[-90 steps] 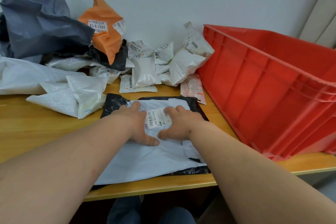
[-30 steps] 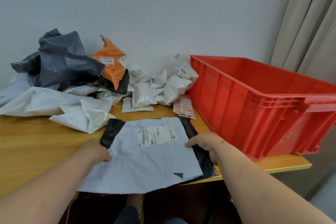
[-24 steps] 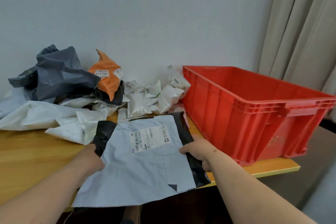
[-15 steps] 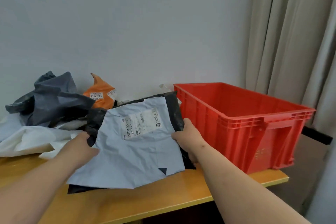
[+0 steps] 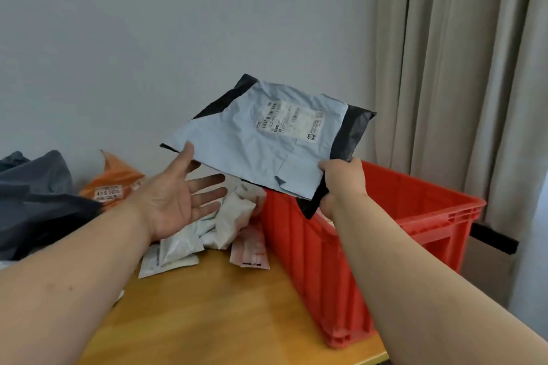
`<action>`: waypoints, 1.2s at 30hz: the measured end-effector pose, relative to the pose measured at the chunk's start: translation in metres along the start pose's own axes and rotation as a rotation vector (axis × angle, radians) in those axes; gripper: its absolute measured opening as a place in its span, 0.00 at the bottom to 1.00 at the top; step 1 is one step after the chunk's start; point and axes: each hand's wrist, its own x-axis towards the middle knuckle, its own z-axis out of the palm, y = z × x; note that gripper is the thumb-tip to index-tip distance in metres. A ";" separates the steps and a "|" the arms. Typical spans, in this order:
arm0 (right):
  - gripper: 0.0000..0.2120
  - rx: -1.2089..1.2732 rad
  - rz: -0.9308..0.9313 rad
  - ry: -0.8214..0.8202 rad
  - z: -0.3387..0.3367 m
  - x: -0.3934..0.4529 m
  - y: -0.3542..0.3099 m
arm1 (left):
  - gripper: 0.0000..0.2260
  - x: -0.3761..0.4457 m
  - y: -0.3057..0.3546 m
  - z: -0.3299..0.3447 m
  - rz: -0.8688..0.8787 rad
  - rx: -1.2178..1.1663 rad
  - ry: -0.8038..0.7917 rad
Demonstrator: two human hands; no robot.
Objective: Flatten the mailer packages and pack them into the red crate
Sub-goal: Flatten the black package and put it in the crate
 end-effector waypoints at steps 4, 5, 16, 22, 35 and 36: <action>0.13 0.034 0.011 0.058 -0.016 0.027 -0.012 | 0.25 0.039 -0.020 0.087 0.003 0.082 -0.119; 0.13 0.016 0.016 0.069 -0.022 0.034 -0.014 | 0.21 0.051 -0.026 0.106 0.029 0.087 -0.103; 0.28 -0.332 0.083 0.114 -0.077 0.088 -0.002 | 0.19 0.167 -0.059 0.175 0.285 0.657 0.030; 0.21 -1.170 0.380 -0.248 -0.082 0.097 -0.005 | 0.61 0.199 -0.071 0.170 0.025 1.555 0.240; 0.21 -1.424 0.402 -0.620 -0.052 0.094 0.006 | 0.20 0.206 -0.075 0.149 0.164 1.746 0.225; 0.21 -1.418 0.382 -0.623 -0.049 0.092 0.006 | 0.20 0.202 -0.073 0.146 0.195 1.678 0.248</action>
